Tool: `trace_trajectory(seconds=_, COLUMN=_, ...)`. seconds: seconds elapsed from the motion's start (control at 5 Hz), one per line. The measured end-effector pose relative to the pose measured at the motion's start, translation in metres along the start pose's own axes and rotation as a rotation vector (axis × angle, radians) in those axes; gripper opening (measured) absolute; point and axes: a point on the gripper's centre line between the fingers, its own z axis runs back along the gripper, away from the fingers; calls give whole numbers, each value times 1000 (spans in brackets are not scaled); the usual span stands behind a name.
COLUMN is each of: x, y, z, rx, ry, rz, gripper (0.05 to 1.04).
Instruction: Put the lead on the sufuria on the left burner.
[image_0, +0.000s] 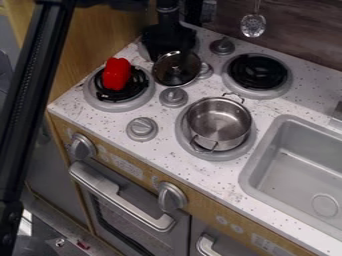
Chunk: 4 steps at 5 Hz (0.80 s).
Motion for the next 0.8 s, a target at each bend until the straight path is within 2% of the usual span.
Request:
trace_trajectory(seconds=0.4, x=-23, y=-5, z=-21, rx=-9, ry=60, rz=-22, gripper=998)
trace_trajectory(seconds=0.6, x=-30, y=-14, z=-26, rx=-33, ry=68, rz=-22, gripper=967)
trace_trajectory(seconds=0.8, x=-27, y=-18, z=-24, rx=-34, ry=58, rz=-31, gripper=792)
